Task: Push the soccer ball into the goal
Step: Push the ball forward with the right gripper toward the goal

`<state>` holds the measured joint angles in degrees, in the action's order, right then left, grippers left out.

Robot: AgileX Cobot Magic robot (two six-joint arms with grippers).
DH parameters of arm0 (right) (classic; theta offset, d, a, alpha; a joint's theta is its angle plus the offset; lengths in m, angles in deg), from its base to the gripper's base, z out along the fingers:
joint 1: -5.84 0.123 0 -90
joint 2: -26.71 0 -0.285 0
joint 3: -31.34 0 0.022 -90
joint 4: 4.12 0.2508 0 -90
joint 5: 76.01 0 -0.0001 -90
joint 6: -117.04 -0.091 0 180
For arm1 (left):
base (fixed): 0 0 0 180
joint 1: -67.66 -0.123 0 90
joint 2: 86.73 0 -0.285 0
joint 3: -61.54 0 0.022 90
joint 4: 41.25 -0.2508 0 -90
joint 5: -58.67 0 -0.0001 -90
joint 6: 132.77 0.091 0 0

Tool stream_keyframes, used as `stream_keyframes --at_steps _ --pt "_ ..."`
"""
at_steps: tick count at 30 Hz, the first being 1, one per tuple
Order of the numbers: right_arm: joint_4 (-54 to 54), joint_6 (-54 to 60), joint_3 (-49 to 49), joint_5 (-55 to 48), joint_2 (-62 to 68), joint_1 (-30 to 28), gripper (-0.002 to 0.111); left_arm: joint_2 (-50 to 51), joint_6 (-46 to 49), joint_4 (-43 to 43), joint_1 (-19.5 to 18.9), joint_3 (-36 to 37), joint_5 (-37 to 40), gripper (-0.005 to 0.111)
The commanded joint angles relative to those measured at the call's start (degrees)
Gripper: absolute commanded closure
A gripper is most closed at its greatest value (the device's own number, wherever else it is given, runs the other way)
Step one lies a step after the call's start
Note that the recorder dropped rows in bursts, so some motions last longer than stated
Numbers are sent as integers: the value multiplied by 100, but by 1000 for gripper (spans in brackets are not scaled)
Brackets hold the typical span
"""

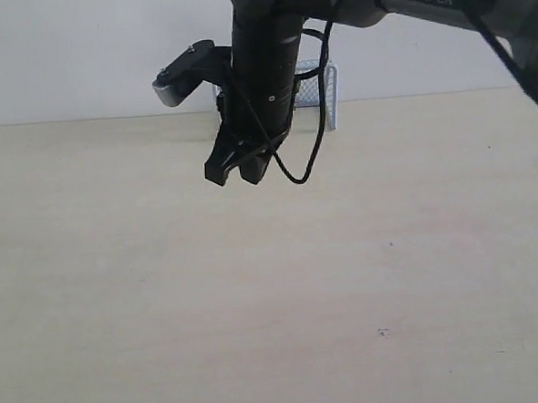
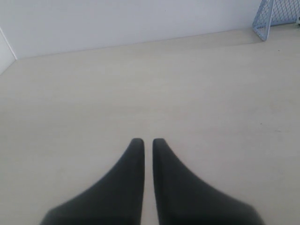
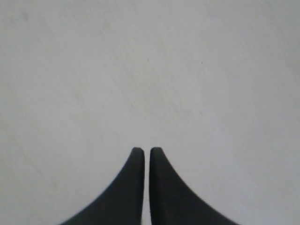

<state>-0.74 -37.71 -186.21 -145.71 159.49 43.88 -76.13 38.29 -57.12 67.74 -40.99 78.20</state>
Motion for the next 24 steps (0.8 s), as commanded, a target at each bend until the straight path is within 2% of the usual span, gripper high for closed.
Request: stream_keyframes --at_steps 1,7,17,24 --pt "-139 -12 646 -27 -462 -26 108 31 -53 -2 45 -24 -19 100" --pt "-127 -50 1269 -27 -936 -26 108 31 -53 -2 45 -24 -19 100" --pt "-114 -148 1762 -27 -1820 -26 108 31 -53 -2 45 -24 -19 100" --pt "-615 -399 2108 -27 -2288 -39 108 31 -53 -2 45 -24 -19 100"
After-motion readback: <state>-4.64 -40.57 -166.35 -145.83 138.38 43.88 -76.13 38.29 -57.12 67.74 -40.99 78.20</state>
